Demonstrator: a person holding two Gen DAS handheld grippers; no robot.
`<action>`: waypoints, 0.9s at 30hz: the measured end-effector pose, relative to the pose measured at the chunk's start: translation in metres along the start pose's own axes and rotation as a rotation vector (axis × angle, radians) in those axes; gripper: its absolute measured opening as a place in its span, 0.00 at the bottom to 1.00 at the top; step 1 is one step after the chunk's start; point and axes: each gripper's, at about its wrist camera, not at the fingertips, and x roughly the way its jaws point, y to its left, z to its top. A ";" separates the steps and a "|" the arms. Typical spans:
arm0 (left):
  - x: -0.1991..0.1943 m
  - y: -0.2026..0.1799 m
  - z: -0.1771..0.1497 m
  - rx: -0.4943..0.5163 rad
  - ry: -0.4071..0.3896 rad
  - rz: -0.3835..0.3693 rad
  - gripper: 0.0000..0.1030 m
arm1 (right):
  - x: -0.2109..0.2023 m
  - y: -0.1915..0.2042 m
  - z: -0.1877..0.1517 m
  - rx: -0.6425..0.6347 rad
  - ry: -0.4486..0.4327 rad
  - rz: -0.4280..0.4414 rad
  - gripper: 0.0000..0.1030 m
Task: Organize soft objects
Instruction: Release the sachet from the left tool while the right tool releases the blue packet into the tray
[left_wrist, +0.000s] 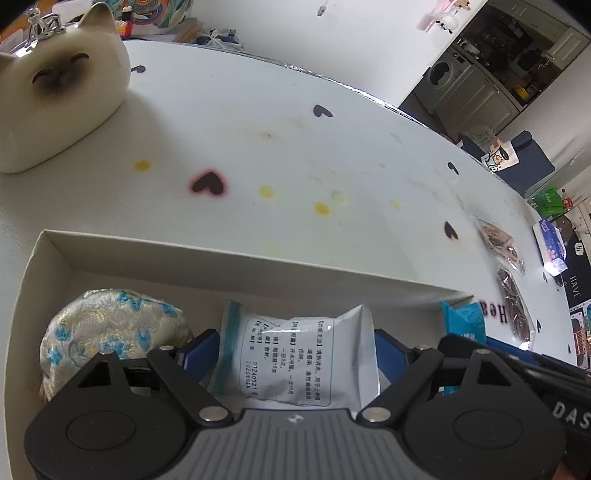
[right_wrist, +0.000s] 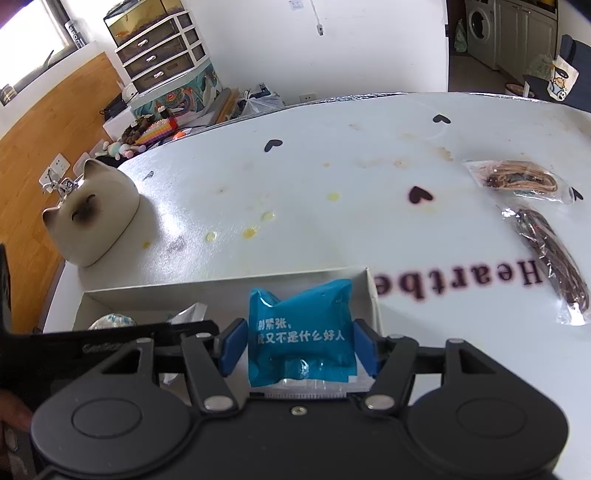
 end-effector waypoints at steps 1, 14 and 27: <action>-0.001 0.000 0.000 -0.001 0.001 -0.005 0.87 | 0.001 -0.001 0.001 0.003 0.000 0.001 0.62; -0.014 -0.014 0.002 0.053 -0.025 -0.037 0.95 | -0.006 -0.021 0.006 0.105 -0.033 0.056 0.79; -0.009 -0.028 -0.032 0.233 0.195 -0.046 0.49 | -0.024 -0.033 -0.010 0.100 -0.044 0.037 0.74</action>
